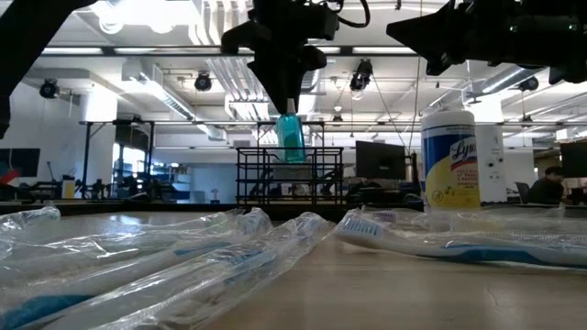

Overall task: Pick & Place toothbrushing station
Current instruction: Put the top blue mouthwash in the wire organizer

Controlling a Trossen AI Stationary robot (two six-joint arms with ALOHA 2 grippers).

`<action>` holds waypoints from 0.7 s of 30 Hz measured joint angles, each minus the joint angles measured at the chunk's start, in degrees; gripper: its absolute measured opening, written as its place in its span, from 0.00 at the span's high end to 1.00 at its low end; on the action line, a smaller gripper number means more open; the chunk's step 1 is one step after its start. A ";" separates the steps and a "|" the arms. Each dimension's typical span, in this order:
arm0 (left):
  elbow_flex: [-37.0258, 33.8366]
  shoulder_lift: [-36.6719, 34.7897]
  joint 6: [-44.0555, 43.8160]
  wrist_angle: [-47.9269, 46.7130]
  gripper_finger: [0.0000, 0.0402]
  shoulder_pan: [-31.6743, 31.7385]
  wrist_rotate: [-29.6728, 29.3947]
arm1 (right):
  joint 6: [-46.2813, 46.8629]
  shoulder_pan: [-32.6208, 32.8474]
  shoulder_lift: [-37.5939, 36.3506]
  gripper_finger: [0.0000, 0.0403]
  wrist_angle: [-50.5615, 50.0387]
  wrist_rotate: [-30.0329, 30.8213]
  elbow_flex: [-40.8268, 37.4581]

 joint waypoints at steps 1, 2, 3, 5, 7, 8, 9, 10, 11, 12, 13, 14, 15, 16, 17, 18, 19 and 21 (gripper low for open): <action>-0.37 0.00 -0.01 0.25 0.76 0.16 0.15 | 0.09 0.00 0.00 0.98 0.00 0.00 0.00; -0.68 0.00 -0.05 0.37 0.76 0.37 0.48 | 0.16 -0.02 0.00 0.98 0.00 0.00 0.00; -0.90 0.00 -0.28 0.41 0.76 0.63 0.77 | 0.16 -0.02 0.00 0.98 0.01 0.00 0.00; -1.72 0.00 -0.85 0.44 0.76 0.97 1.09 | 0.12 -0.01 0.00 0.98 0.02 0.00 0.00; -2.91 0.00 -0.87 0.67 0.76 1.27 1.09 | 0.12 -0.02 0.00 0.98 0.02 0.00 0.00; -3.58 0.00 -0.85 0.93 0.76 1.37 1.09 | 0.10 -0.02 0.00 0.98 0.02 0.00 0.00; -4.16 0.00 -0.87 1.26 0.76 1.44 1.09 | 0.08 -0.02 0.00 0.98 0.02 0.00 0.00; -4.71 0.00 -0.83 1.72 0.76 1.55 1.09 | 0.00 0.00 0.00 0.98 0.02 0.00 0.00; -5.36 0.00 -0.71 2.40 0.76 1.68 1.09 | -0.01 -0.01 0.00 0.98 0.02 0.00 0.00; -6.01 0.00 -0.54 3.30 0.76 1.80 1.07 | -0.03 -0.02 0.00 0.98 0.02 0.00 0.00; -6.71 0.00 -0.34 4.21 0.76 1.90 1.07 | -0.03 -0.02 0.00 0.98 0.02 0.00 0.00; -7.36 0.00 -0.04 4.75 0.76 2.00 1.09 | -0.03 -0.02 0.00 0.98 0.02 0.00 0.00; -8.07 0.00 0.16 5.06 0.76 2.10 1.13 | -0.03 -0.02 0.00 0.98 0.02 0.00 0.00; -8.70 0.00 0.41 5.39 0.76 2.19 1.28 | -0.03 -0.01 0.00 0.98 0.02 0.00 0.00; -9.33 0.00 0.72 5.94 0.76 2.28 1.48 | -0.03 -0.02 0.02 0.98 0.02 0.00 0.00; -9.91 0.00 1.02 6.49 0.76 2.36 1.54 | -0.05 -0.02 0.00 0.98 0.02 0.00 0.00; -10.39 0.00 1.14 6.78 0.76 2.44 1.74 | -0.04 -0.01 0.00 0.98 0.02 0.00 0.00; -11.02 -0.13 1.20 6.97 0.76 2.58 1.67 | -0.05 -0.02 0.00 0.98 0.02 0.00 0.00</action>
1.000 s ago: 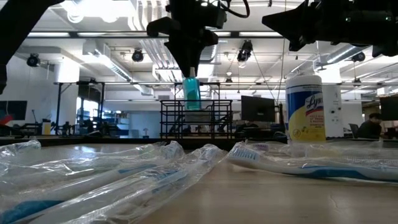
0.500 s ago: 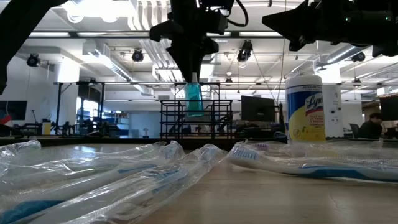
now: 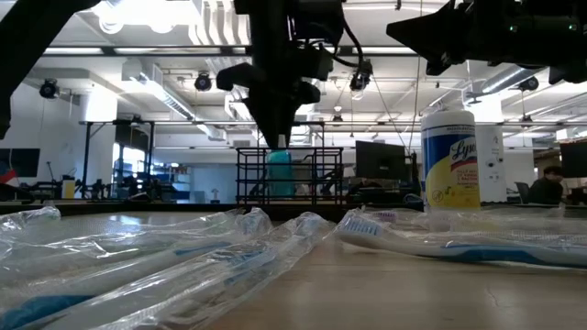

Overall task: Pick & Place toothbrushing station
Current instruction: Put the top blue mouthwash in the wire organizer

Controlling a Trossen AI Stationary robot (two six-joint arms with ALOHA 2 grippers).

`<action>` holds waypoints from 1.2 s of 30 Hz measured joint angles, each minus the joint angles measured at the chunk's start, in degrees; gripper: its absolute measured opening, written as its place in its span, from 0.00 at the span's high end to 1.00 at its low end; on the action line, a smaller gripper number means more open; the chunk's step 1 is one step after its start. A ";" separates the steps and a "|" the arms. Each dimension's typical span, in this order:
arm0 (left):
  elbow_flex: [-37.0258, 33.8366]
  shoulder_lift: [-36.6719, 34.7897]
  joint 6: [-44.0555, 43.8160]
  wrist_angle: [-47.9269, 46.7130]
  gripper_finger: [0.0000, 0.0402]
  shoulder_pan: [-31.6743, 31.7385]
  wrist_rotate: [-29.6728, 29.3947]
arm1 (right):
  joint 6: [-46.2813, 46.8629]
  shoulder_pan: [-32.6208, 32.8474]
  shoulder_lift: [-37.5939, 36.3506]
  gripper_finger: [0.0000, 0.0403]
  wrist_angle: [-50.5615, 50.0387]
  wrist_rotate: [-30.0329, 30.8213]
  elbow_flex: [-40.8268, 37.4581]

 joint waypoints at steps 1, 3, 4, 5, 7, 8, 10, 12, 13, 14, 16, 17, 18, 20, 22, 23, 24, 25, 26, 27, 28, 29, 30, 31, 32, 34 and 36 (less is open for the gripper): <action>-0.32 0.00 -0.02 -0.07 0.76 0.09 0.05 | 0.00 0.00 0.00 0.98 0.00 0.00 0.00; -1.08 0.07 0.05 1.08 0.76 0.18 0.11 | 0.00 0.00 0.00 0.98 0.00 0.00 0.00; -1.29 0.11 0.05 1.37 0.76 0.25 0.28 | 0.00 0.00 0.00 0.98 0.00 0.00 0.00; -1.45 0.11 0.05 1.57 0.76 0.31 0.37 | 0.01 0.00 0.00 0.98 0.00 0.00 0.00; -1.70 0.11 0.05 1.90 0.76 0.42 0.47 | 0.00 0.01 0.00 0.98 0.02 0.00 0.00; -1.76 0.11 0.05 1.97 0.76 0.49 0.62 | 0.00 0.01 0.00 0.98 0.03 0.00 0.00; -1.77 0.11 0.01 2.05 0.76 0.65 1.00 | 0.00 0.02 0.00 0.98 0.11 0.00 0.00; -1.78 0.11 0.01 2.27 0.76 0.71 1.11 | 0.00 0.02 0.00 0.98 0.09 0.00 0.00; -1.79 0.11 0.00 2.44 0.76 0.79 1.09 | 0.00 0.00 0.00 0.98 0.11 0.00 0.00; -1.82 0.11 -0.11 2.62 0.76 0.79 1.15 | 0.01 0.00 0.00 0.98 0.09 0.00 0.00; -1.90 0.11 -0.60 3.25 0.76 0.77 1.15 | 0.03 0.00 0.00 0.98 0.09 0.00 0.00; -1.90 0.11 -0.66 3.77 0.74 0.77 1.14 | 0.13 0.00 0.00 0.98 0.09 0.00 0.00; -1.90 0.11 -0.67 4.14 0.71 0.77 1.15 | 0.22 0.02 0.00 0.98 0.09 0.00 0.00; -1.92 0.11 -0.68 4.73 0.63 0.77 1.13 | 0.22 0.00 0.00 0.98 0.11 0.00 0.00; -1.92 0.11 -0.69 4.99 0.56 0.77 1.07 | 0.22 0.00 0.00 0.98 0.11 0.00 0.00; -1.93 0.11 -0.69 4.98 0.54 0.77 1.11 | 0.22 0.02 0.00 0.98 0.11 0.00 0.00; -1.97 0.11 -0.69 5.02 0.52 0.77 1.12 | 0.22 0.00 0.00 0.98 0.11 0.00 0.00; -2.11 0.11 -0.63 5.08 0.51 0.77 1.18 | 0.22 0.00 0.00 0.98 0.11 0.00 0.00; -2.32 0.11 -0.56 5.17 0.51 0.77 1.20 | 0.22 0.01 0.00 0.98 0.11 -0.02 0.00; -2.54 0.11 -0.48 5.29 0.51 0.79 1.20 | 0.19 0.01 0.00 0.98 0.11 -0.02 0.00; -2.69 0.11 -0.47 5.32 0.51 0.81 1.22 | 0.17 0.00 0.01 0.98 0.11 -0.02 0.00; -2.73 0.11 -0.52 5.24 0.52 0.84 1.24 | 0.15 0.00 0.00 0.98 0.11 -0.02 0.00; -2.73 0.11 -0.55 5.22 0.52 0.88 1.27 | 0.13 0.00 0.00 0.98 0.11 -0.02 0.00; -2.74 0.11 -0.54 5.24 0.53 0.89 1.26 | 0.07 0.02 0.00 0.98 0.11 -0.02 0.00; -2.73 0.11 -0.43 5.26 0.53 0.92 1.26 | 0.02 0.02 0.00 0.98 0.11 -0.02 0.00; -2.71 0.11 -0.21 5.37 0.54 0.95 1.26 | 0.00 0.00 0.00 0.98 0.14 -0.02 0.00; -2.65 0.11 -0.25 5.41 0.54 1.07 1.26 | 0.00 0.00 0.00 0.98 0.34 -0.04 0.00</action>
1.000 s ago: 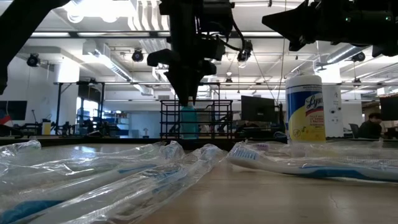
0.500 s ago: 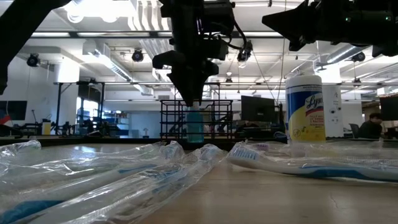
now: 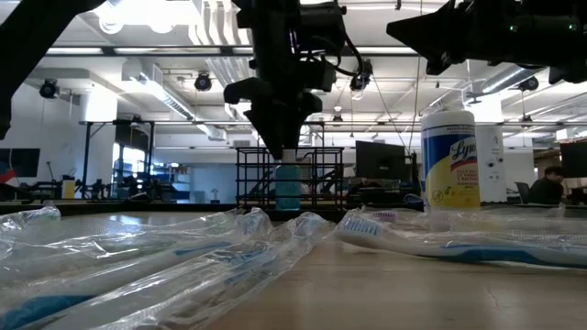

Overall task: Pick & Place toothbrushing station
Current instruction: Put the top blue mouthwash in the wire organizer, then put the blue mouthwash in the wire organizer

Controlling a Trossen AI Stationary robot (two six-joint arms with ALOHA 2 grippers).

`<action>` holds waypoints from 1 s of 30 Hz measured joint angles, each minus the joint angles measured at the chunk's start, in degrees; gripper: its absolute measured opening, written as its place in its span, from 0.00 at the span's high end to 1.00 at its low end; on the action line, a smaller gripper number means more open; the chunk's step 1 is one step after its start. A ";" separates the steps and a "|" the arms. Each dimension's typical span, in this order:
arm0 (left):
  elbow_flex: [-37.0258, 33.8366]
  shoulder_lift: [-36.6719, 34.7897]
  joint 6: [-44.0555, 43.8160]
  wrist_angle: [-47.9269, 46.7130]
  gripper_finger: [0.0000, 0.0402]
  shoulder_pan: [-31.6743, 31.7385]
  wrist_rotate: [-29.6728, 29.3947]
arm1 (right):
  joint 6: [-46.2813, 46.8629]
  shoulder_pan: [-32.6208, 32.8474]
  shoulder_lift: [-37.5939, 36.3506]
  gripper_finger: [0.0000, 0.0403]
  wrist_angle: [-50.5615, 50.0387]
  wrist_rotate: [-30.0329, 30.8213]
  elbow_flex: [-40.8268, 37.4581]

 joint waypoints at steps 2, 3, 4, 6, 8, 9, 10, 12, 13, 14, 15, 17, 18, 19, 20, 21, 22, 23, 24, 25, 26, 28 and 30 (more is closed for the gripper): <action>0.01 0.00 -0.01 0.02 0.54 0.08 0.00 | 0.00 0.00 0.00 0.98 0.05 0.00 0.00; 0.01 0.00 -0.01 0.02 0.54 0.10 -0.01 | 0.02 0.01 0.01 0.98 0.05 0.00 0.00; 0.01 0.00 -0.03 0.02 0.54 0.12 -0.07 | 0.02 0.02 0.00 0.98 0.05 -0.02 0.00; 0.01 -0.19 0.04 0.00 0.53 0.12 -0.09 | 0.01 0.00 0.00 0.98 0.07 -0.02 0.00; 0.09 -0.41 0.18 -0.07 0.53 0.11 -0.38 | 0.02 0.00 0.00 0.98 0.07 -0.02 0.00; 0.23 -0.55 0.27 -0.10 0.53 0.10 -0.51 | 0.00 0.01 0.00 0.98 0.07 -0.02 0.00; 0.43 -0.63 0.28 -0.07 0.53 0.12 -0.66 | 0.01 0.01 0.01 0.98 0.07 -0.02 0.00; 1.16 -0.72 0.28 -0.36 0.53 0.14 -0.87 | 0.01 0.01 0.00 0.98 0.07 -0.02 0.00; 1.54 -0.72 0.30 -0.55 0.53 0.14 -0.87 | 0.02 0.00 0.00 0.98 0.07 -0.02 0.00; 2.07 -0.72 0.30 -0.88 0.53 0.12 -0.87 | 0.00 0.00 0.00 0.98 0.08 -0.02 0.00; 2.58 -0.72 0.30 -1.09 0.53 0.14 -0.90 | 0.02 0.00 0.00 0.98 0.09 -0.02 0.00; 3.88 -0.72 0.30 -2.05 0.53 0.14 -1.02 | 0.02 0.00 0.00 0.98 0.12 -0.02 0.00; 4.66 -0.72 0.30 -2.78 0.53 0.13 -1.41 | 0.01 0.00 0.00 0.98 0.13 -0.02 0.00; 5.67 -0.74 0.23 -3.84 0.53 0.12 -1.97 | 0.02 0.02 0.00 0.98 0.14 -0.02 0.00; 6.76 -0.83 -0.04 -5.01 0.53 0.14 -2.27 | 0.02 0.01 0.00 0.98 0.12 -0.02 0.00; 8.24 -0.87 -0.40 -6.42 0.53 0.18 -2.29 | 0.02 0.02 0.00 0.98 0.12 -0.02 0.00; 9.64 -1.26 -0.98 -7.96 0.53 0.18 -2.29 | 0.02 0.01 0.00 0.98 0.12 -0.02 0.00; 10.98 -1.76 -1.60 -9.59 0.53 0.18 -2.27 | 0.02 0.00 0.00 0.98 0.12 -0.02 0.00; 12.46 -2.50 -2.57 -11.46 0.53 0.18 -2.25 | 0.02 0.02 0.00 0.98 0.12 -0.02 0.00; 13.79 -3.38 -3.68 -13.22 0.53 0.09 -2.37 | 0.02 0.00 0.00 0.98 0.12 -0.02 0.00; 15.10 -4.52 -5.41 -15.07 0.54 -0.07 -2.84 | 0.02 0.02 0.00 0.98 0.09 -0.02 0.00; 17.17 -7.40 -10.33 -18.91 0.56 -0.36 -4.08 | 0.03 0.02 0.00 0.98 0.07 -0.02 0.00; 17.84 -11.81 -14.82 -22.17 0.59 -0.41 -3.64 | 0.22 0.01 0.01 0.98 0.04 -0.02 0.00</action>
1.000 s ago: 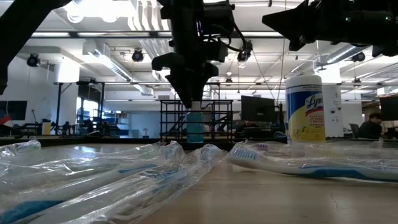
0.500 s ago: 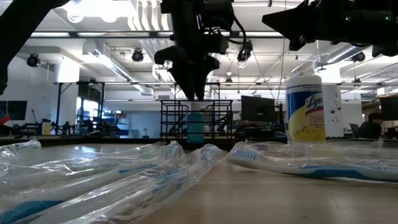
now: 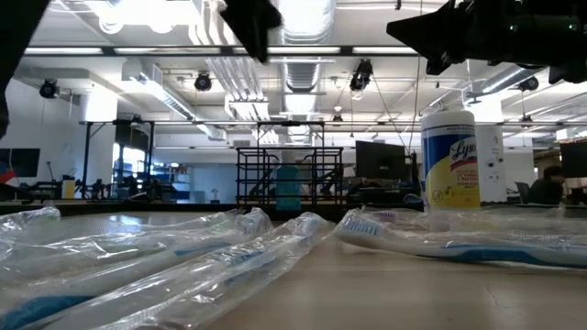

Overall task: Pick & Place toothbrushing station
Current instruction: Put the blue mouthwash in the wire organizer

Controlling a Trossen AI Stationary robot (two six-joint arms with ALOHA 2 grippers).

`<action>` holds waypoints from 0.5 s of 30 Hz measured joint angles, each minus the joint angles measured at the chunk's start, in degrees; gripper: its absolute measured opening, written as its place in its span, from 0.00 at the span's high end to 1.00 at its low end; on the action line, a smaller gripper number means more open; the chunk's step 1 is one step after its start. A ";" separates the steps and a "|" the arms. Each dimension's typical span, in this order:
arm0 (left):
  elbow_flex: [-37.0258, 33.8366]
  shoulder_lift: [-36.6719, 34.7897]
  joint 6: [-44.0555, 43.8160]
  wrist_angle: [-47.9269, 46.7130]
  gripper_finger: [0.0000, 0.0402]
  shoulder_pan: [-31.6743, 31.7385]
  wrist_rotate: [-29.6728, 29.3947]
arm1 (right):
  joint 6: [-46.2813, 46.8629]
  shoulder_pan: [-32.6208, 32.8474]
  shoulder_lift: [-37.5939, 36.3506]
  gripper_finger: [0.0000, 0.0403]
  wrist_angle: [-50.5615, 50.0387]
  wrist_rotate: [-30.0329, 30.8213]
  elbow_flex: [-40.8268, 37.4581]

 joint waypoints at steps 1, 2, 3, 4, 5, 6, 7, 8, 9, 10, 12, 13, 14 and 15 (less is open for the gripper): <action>-0.38 -2.70 -2.10 -0.85 0.61 0.00 0.58 | 0.00 0.00 -0.01 0.98 -0.01 0.00 0.00; -1.44 -6.00 -4.25 -0.66 0.64 0.00 1.02 | 0.02 -0.01 -0.01 0.98 -0.01 0.00 0.00; -3.24 -9.73 -6.23 0.11 0.68 0.01 1.69 | 0.02 0.00 -0.01 0.98 0.00 -0.01 0.00; -5.79 -13.70 -8.12 1.72 0.72 0.01 2.39 | 0.02 -0.01 0.01 0.98 -0.01 -0.02 0.00; -8.85 -17.80 -10.05 4.14 0.77 0.02 2.45 | 0.02 0.00 -0.01 0.98 -0.01 -0.02 0.00; -13.05 -22.47 -12.19 7.75 0.82 -0.01 2.46 | 0.08 -0.01 0.01 0.98 -0.01 -0.02 0.00; -17.86 -27.17 -14.47 12.03 0.88 -0.12 2.46 | 0.40 -0.01 -0.01 0.98 -0.01 -0.04 0.00; -23.20 -31.84 -17.14 16.95 0.93 -0.33 2.47 | 0.63 -0.01 -0.01 0.98 -0.01 -0.04 0.00; -29.13 -36.84 -19.95 22.43 0.97 -0.62 2.48 | 0.71 0.00 -0.01 0.98 -0.01 -0.04 0.00; -35.69 -41.54 -22.47 28.29 0.98 -1.00 2.48 | 0.69 0.00 -0.01 0.98 -0.01 -0.04 0.00; -49.05 -50.75 -26.27 38.86 0.98 -2.21 2.52 | 0.49 0.00 -0.01 0.98 -0.01 -0.04 0.00; -56.07 -55.25 -27.37 44.04 0.98 -2.95 2.52 | 0.48 -0.01 -0.01 0.98 -0.01 -0.04 0.00; -62.51 -59.21 -28.07 49.15 0.99 -3.71 2.54 | 0.48 -0.01 -0.01 0.98 -0.01 -0.04 0.00; -68.52 -62.84 -28.31 54.16 0.99 -4.37 2.62 | 0.42 -0.01 0.00 0.98 -0.01 -0.04 0.00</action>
